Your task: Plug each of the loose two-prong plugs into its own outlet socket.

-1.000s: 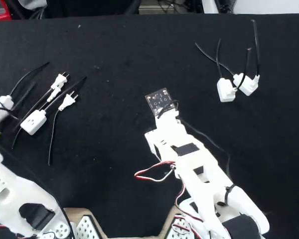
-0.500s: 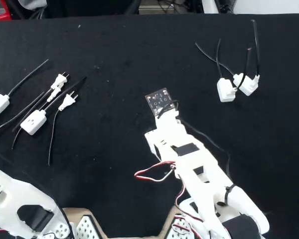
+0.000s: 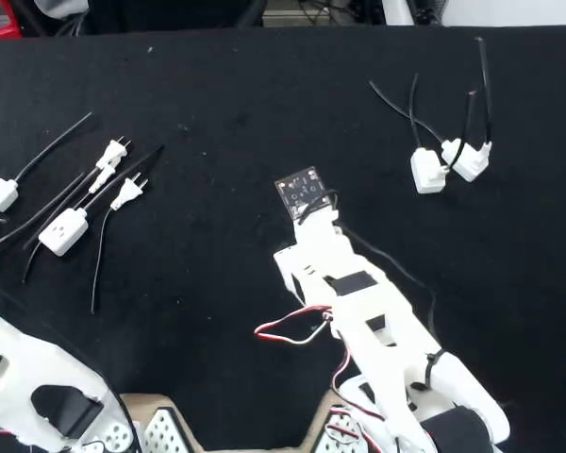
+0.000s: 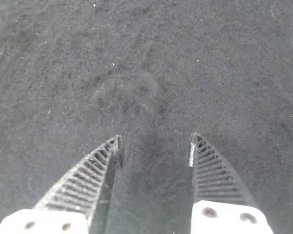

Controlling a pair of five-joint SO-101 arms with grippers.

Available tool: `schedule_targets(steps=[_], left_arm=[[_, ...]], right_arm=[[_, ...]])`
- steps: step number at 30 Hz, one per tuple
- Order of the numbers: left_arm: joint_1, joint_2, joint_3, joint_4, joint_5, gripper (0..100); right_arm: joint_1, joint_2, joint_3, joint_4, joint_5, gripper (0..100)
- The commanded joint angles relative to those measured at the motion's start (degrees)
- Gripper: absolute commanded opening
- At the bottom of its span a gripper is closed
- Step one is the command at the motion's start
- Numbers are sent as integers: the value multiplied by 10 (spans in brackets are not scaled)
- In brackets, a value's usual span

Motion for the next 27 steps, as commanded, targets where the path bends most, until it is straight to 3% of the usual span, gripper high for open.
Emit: schedule_targets(steps=[1, 18, 27], left_arm=[[16, 8, 0, 76, -10, 242], [36, -32, -76, 282, -28, 242], [44, -4, -69, 208, -25, 241]], right_arm=[[-9, -18, -2, -12, 0, 204], [-9, -18, -1, -13, 0, 204], [-9, -18, 0, -13, 0, 204]])
